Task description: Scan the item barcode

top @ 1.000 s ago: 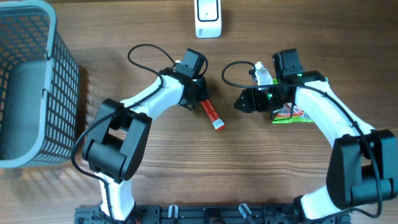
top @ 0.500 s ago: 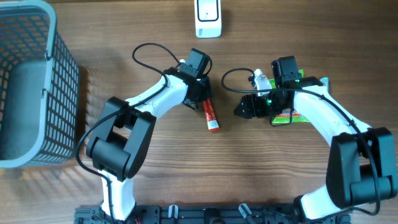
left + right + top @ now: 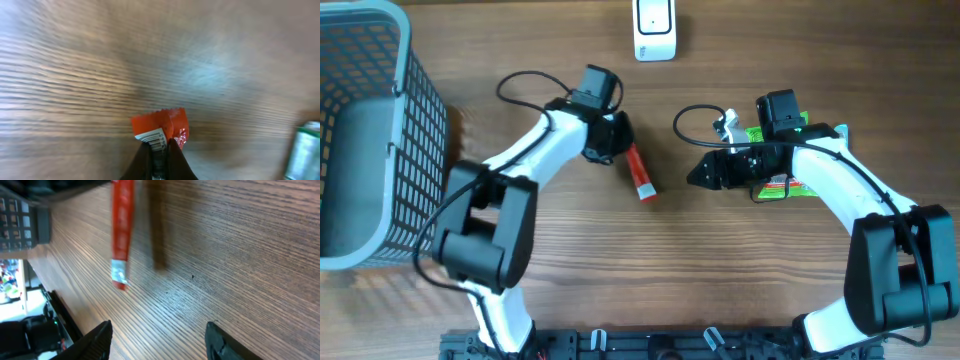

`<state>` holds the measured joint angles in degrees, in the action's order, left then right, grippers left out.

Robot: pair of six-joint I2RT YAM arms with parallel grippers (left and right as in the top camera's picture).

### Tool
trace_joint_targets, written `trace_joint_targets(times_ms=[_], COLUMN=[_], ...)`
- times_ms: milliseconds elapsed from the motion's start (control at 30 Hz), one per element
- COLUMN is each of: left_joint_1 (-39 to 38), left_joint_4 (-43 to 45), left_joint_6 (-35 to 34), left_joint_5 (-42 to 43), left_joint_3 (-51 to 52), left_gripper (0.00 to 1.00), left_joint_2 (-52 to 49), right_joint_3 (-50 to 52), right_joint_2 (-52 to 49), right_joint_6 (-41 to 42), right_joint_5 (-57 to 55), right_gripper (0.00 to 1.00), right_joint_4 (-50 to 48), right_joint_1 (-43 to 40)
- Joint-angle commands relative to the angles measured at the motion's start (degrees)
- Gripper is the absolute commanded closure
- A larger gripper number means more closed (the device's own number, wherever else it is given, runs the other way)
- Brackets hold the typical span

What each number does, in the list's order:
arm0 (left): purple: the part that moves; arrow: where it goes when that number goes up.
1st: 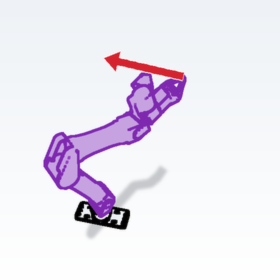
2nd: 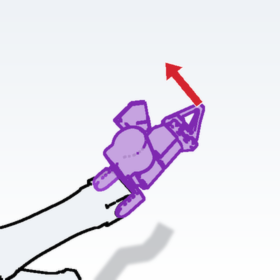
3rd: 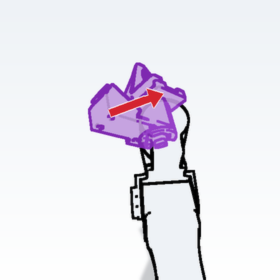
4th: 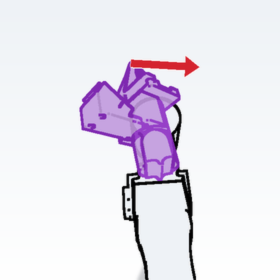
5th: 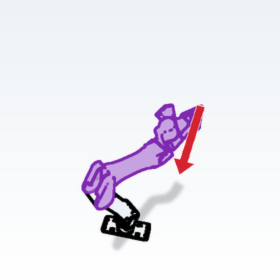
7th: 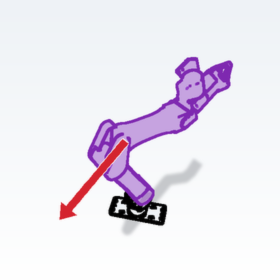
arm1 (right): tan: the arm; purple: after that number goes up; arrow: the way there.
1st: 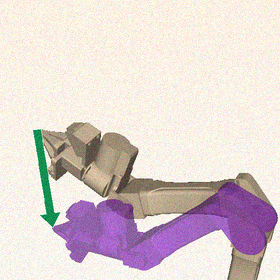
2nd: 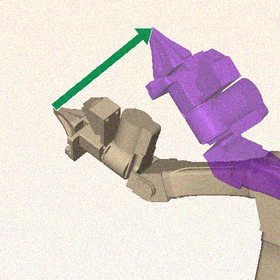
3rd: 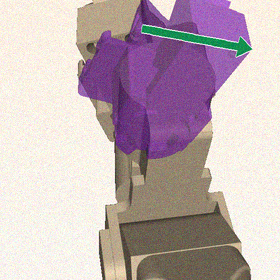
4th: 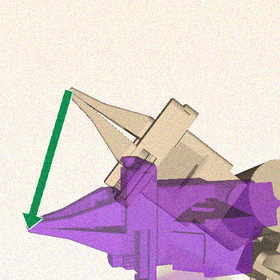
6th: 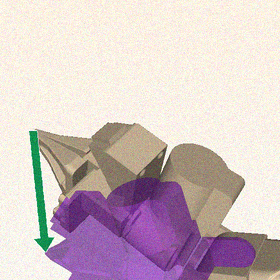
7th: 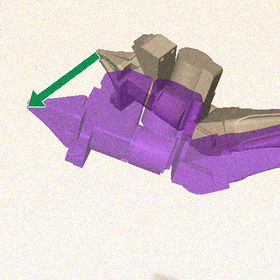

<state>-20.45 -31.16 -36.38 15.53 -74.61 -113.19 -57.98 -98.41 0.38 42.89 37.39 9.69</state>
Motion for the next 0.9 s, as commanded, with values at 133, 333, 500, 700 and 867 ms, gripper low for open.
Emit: trace_joint_targets(times_ms=[133,333,500,700,867], left_joint_1=[-0.4,-1.8,-2.4,-2.4,-2.2], left_joint_4=[0.1,0.1,0.1,0.1,0.1], left_joint_6=[-0.1,-0.1,-0.1,-0.1,0.1], left_joint_5=[5.7,7.2,8.1,9.4,11.0], left_joint_3=[0.3,0.3,0.3,0.3,0.3], left_gripper=[0.96,0.96,0.96,0.96,0.96], left_joint_2=[9.5,11.6,11.8,11.8,11.8], right_joint_3=[0.4,0.4,0.4,0.4,0.4], right_joint_2=[-0.7,-0.7,-0.7,-0.7,-0.7], right_joint_6=[2.7,3.5,9.1,9.0,9.1], right_joint_5=[10.8,17.5,18.9,17.9,15.8], right_gripper=[0.39,0.41,0.49,0.55,0.63], right_joint_4=[-3.0,-8.0,-13.6,-14.9,-15.1], right_joint_1=[2.7,6.1,7.8,9.9,10.1])
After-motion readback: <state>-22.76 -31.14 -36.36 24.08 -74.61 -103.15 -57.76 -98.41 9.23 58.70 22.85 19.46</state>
